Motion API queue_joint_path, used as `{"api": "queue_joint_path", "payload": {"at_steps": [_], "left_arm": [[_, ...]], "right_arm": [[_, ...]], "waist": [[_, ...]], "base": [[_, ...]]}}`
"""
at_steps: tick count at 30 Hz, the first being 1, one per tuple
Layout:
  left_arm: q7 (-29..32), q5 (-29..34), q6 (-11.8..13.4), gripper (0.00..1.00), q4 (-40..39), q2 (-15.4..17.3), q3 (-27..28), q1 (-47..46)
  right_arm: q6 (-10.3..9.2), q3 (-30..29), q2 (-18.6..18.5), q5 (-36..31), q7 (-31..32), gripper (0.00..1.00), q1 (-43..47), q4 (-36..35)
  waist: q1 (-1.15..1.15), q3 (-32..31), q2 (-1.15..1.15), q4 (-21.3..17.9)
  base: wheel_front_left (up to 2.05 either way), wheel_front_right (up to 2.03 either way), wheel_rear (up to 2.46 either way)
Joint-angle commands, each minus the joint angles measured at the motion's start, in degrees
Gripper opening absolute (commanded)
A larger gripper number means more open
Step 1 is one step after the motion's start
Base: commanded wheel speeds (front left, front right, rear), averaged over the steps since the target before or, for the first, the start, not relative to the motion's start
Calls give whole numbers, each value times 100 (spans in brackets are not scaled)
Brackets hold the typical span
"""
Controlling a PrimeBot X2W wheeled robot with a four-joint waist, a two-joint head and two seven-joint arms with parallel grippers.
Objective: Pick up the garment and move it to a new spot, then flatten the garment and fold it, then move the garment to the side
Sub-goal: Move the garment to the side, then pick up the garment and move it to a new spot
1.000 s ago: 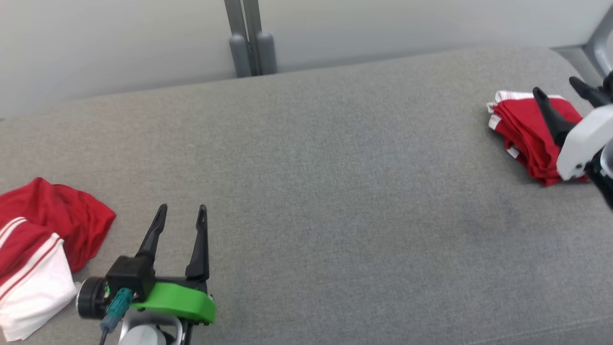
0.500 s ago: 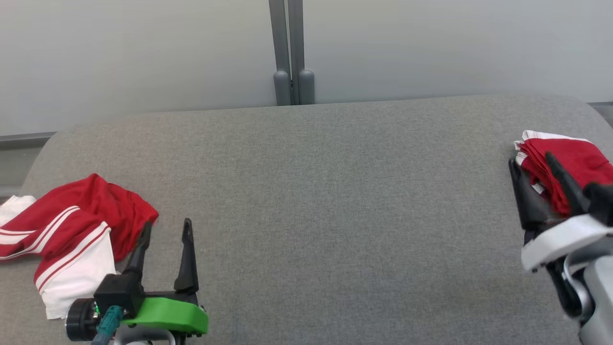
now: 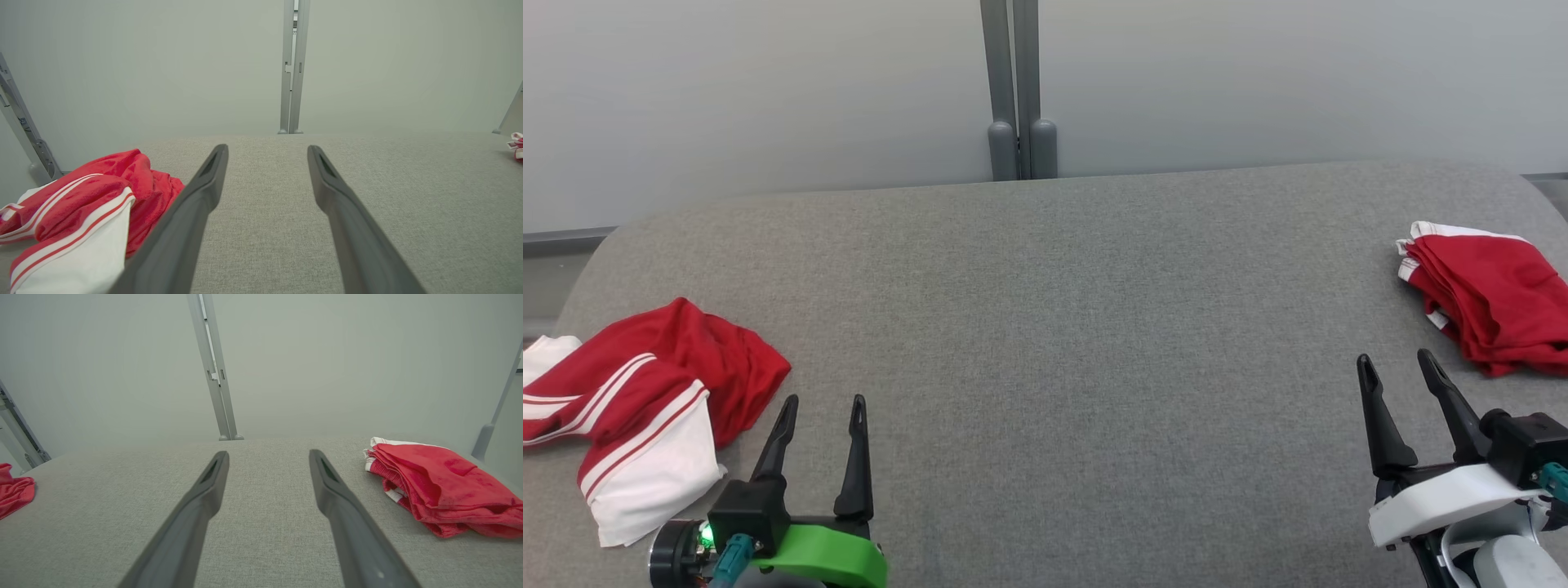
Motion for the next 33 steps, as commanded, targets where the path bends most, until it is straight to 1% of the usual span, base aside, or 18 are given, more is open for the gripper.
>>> {"api": "queue_joint_path", "payload": {"at_steps": [1, 10, 20, 24, 28, 33], "left_arm": [[-17, 94, -14, 100, 30, -24, 11, 54], [-18, 173, -65, 100, 94, -66, 13, -53], [-18, 165, -103, 100, 148, -101, 36, -133], [-18, 162, -85, 100, 168, -106, 60, -153], [-18, 162, -53, 100, 187, -107, 150, -165], [-18, 277, -52, 100, 239, -58, 169, -194]], "right_arm": [[-5, 2, -12, -31, -21, 100, 34, 26], [-6, 145, 48, -70, -21, 100, -225, 186], [-6, 159, 45, -120, -22, 100, -207, 228], [-6, 194, 27, -57, -22, 100, -212, 280], [-6, 265, 68, -49, -22, 100, -177, 261], [-6, 320, 118, 5, -22, 100, -134, 281]], "waist": [[0, 22, 0, -28], [0, 72, 0, -99], [0, 85, 0, 24], [0, 74, 0, 230], [0, 53, 0, 531], [0, 40, 0, 1115]], "base": [[0, 0, 0], [0, 0, 0], [0, 0, 0], [0, 0, 0], [0, 0, 0], [0, 0, 0]]}}
